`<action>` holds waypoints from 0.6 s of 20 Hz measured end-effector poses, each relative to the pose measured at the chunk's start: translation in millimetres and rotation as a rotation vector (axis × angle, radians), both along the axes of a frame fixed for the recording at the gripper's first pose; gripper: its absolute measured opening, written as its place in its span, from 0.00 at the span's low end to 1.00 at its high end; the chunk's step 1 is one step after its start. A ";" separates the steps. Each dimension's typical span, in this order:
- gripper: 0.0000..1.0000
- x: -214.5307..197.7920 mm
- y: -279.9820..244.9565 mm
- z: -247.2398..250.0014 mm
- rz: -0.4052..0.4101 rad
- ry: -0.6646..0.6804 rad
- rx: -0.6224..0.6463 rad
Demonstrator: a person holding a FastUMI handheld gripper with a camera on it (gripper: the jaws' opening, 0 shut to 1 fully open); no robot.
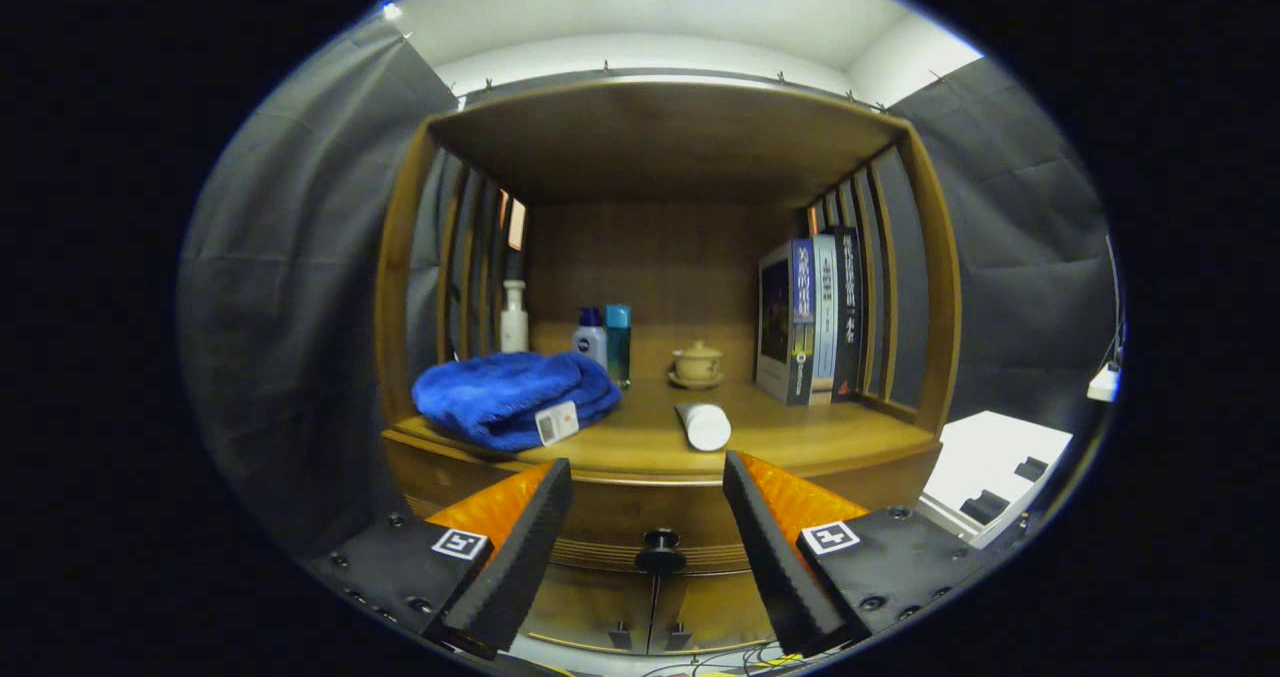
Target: Pull open the drawer, take out the items inside it, and place them on the countertop above the cabinet.
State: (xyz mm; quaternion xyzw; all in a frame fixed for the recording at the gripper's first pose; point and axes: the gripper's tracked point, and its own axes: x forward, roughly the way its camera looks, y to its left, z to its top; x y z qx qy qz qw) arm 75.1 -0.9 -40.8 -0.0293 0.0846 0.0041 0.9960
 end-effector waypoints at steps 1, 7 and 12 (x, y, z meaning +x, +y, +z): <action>0.98 -8.9 -0.7 11.7 0.010 -0.001 0.017; 0.98 -67.9 -25.8 82.8 0.027 -0.071 0.058; 0.98 -116.6 -33.9 89.8 0.039 -0.057 0.013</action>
